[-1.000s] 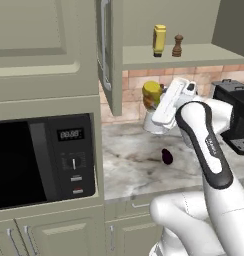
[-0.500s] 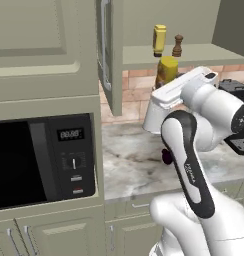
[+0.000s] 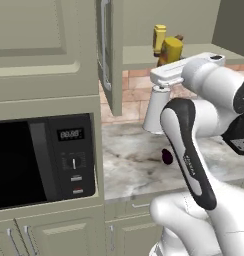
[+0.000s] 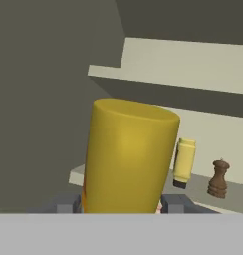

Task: There are various items on the counter. Only move the condiments/shakers into the cabinet.

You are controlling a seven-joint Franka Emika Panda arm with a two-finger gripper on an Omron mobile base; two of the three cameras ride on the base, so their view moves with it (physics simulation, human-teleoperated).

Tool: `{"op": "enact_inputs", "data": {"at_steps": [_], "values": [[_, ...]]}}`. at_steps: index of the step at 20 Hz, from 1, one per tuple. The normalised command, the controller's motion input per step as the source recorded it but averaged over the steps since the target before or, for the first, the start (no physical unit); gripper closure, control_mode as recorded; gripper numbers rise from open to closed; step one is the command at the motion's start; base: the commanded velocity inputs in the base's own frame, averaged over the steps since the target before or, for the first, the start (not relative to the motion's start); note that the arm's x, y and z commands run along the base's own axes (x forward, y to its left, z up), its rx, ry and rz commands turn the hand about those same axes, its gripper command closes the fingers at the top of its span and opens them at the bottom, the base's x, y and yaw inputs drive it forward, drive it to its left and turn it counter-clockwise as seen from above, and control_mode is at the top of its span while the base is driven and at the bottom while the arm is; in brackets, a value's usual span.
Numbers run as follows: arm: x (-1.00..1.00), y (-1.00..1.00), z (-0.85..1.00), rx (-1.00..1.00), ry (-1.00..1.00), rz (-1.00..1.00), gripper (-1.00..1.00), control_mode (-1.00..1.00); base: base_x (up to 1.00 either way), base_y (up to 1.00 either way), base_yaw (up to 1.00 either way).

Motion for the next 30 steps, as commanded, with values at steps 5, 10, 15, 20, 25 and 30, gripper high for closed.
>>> {"op": "enact_inputs", "data": {"at_steps": [5, 10, 15, 20, 25, 30], "values": [[0.26, 0.00, 0.21, 0.01, 0.00, 0.00, 1.00, -1.00, 0.00, 0.00, 0.00], [0.20, 0.00, 0.25, 0.00, -0.01, -0.01, 1.00, -1.00, 0.00, 0.00, 0.00], [0.44, 0.00, 0.06, 0.00, 0.00, -0.01, 1.00, -1.00, 0.00, 0.00, 0.00], [0.59, 0.00, 0.00, 0.00, 0.01, 0.00, 1.00, -1.00, 0.00, 0.00, 0.00], [0.57, 0.00, 0.00, 0.00, 0.06, 0.00, 1.00, -1.00, 0.00, 0.00, 0.00], [0.51, 0.00, -0.05, 0.00, 0.07, 0.00, 1.00, -1.00, 0.00, 0.00, 0.00]]}}
